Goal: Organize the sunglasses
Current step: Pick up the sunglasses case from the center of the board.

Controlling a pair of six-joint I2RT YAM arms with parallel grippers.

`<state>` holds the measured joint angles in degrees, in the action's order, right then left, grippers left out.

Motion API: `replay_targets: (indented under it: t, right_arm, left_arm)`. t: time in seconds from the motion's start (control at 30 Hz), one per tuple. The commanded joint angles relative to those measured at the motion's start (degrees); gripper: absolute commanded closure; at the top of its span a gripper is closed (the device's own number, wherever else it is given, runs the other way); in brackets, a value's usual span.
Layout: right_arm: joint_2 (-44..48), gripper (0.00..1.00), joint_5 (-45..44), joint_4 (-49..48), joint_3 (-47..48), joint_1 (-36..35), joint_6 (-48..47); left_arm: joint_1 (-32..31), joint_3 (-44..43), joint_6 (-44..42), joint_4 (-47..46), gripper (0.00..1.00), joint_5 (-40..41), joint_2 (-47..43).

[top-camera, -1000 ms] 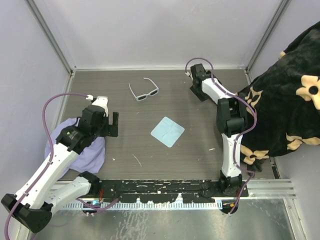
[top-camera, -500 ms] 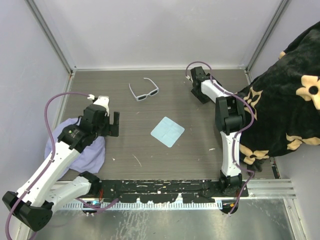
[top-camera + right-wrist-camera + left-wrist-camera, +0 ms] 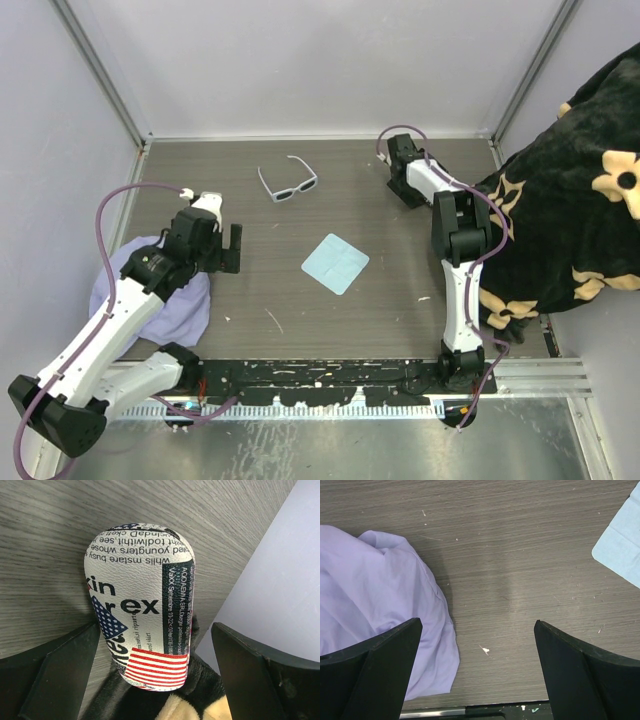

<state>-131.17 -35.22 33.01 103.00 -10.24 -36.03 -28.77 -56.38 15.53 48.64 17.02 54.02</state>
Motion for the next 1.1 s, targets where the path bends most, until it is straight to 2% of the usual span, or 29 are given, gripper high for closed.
replay_targets:
  t: [0.0,0.17,0.3,0.53,0.7,0.83,0.87,0.97,1.07]
  right_arm:
    - [-0.61,0.0,0.93,0.6,2.11,0.81,-0.45]
    - [-0.89,0.03,2.44,1.6,2.48,1.26,-0.25]
    - [-0.91,0.17,3.55,2.28,2.63,1.37,0.14]
    - [-0.87,0.36,3.91,2.78,2.95,1.38,0.9]
    - [0.85,0.53,1.5,2.67,5.85,1.22,2.42]
    - [4.44,0.62,-0.45,2.51,8.83,-0.1,2.8]
    - [5.41,0.65,-0.46,2.49,9.68,-0.62,3.35]
    - [8.26,0.91,-0.56,3.79,12.42,-2.39,5.97]
    - [11.33,0.99,2.41,6.17,14.63,-4.45,10.8]
  left_arm:
    - [-0.15,-0.13,-0.85,-2.68,0.02,-0.32,-0.06]
    - [-0.14,-0.27,-0.76,-2.5,0.02,-0.14,0.2]
    - [-0.15,-0.22,-0.78,-2.5,0.02,-0.14,0.41]
    - [-0.14,-0.14,-0.77,-2.59,0.02,0.25,0.46]
    - [-0.14,0.59,1.02,-3.52,0.02,2.91,-0.86]
    - [-0.14,1.34,1.62,-4.33,0.02,4.01,-3.22]
    - [-0.14,1.61,1.57,-4.75,0.02,3.62,-4.1]
    - [-0.14,2.63,1.77,-6.29,0.02,1.52,-6.46]
    - [-0.15,2.87,1.87,-7.42,0.02,-0.66,-8.1]
